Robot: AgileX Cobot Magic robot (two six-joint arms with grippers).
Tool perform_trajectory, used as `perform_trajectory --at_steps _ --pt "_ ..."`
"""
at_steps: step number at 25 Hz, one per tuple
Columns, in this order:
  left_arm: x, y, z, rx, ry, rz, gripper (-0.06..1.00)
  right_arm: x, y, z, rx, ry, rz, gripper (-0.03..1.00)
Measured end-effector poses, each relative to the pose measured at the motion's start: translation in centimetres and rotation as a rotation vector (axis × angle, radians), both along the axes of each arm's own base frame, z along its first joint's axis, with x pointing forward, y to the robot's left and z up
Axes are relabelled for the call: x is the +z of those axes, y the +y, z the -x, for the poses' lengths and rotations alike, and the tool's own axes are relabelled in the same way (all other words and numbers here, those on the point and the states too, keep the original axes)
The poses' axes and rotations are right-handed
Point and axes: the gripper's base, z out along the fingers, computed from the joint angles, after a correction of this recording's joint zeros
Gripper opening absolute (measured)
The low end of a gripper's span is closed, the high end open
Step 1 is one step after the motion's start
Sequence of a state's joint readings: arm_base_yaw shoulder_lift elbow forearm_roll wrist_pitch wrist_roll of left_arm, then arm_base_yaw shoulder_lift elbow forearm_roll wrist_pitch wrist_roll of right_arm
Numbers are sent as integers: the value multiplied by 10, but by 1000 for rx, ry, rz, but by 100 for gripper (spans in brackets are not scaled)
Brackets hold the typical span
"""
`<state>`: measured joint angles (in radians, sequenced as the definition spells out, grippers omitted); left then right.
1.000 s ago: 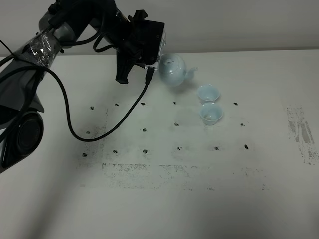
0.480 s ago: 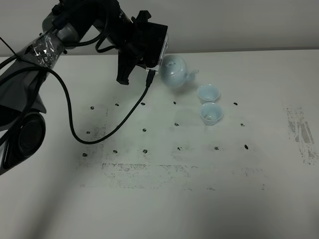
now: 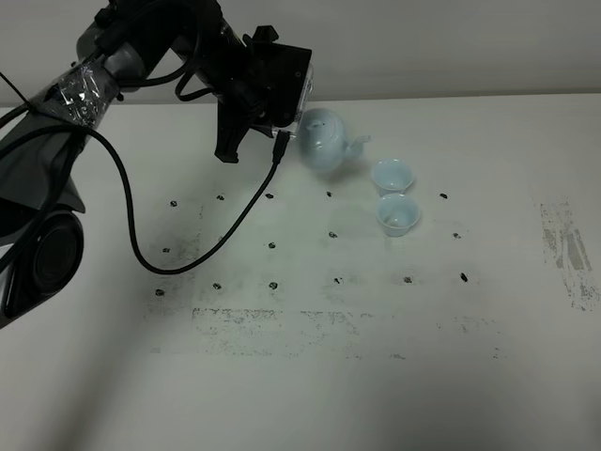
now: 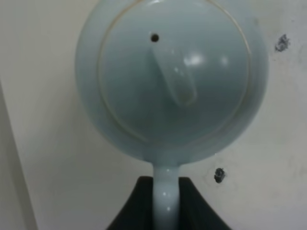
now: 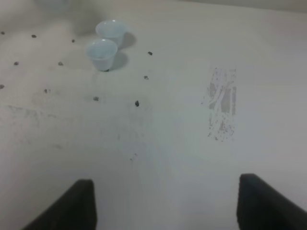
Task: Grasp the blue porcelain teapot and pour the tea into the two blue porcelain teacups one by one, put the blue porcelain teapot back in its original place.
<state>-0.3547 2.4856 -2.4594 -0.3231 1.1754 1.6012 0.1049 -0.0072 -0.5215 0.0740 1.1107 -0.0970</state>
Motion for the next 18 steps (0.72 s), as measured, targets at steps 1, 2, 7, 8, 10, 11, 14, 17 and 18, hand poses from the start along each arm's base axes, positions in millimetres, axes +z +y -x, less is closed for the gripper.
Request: perform_trajectory --at_steps 1,2,7,8,10,11,14,17,18 --pt "0 2 0 0 5 -8 6 0 0 0 0 0 0 59" --pt "-1 3 0 -1 10 -17 6 0 0 0 0 0 0 59" --pt "0 7 -5 29 -26 -15 6 0 0 0 0 0 0 59" --pt "0 7 -7 36 -47 -16 6 0 0 0 0 0 0 59" --pt "1 8 -10 36 -86 -26 6 0 0 0 0 0 0 59" --pt "0 8 -12 37 -102 -24 6 0 0 0 0 0 0 59" --pt "-6 6 -17 35 -139 -20 6 0 0 0 0 0 0 59" --pt "-17 1 -19 11 -151 -31 6 0 0 0 0 0 0 59" --pt "-20 -1 -19 -2 -157 -35 6 0 0 0 0 0 0 59"
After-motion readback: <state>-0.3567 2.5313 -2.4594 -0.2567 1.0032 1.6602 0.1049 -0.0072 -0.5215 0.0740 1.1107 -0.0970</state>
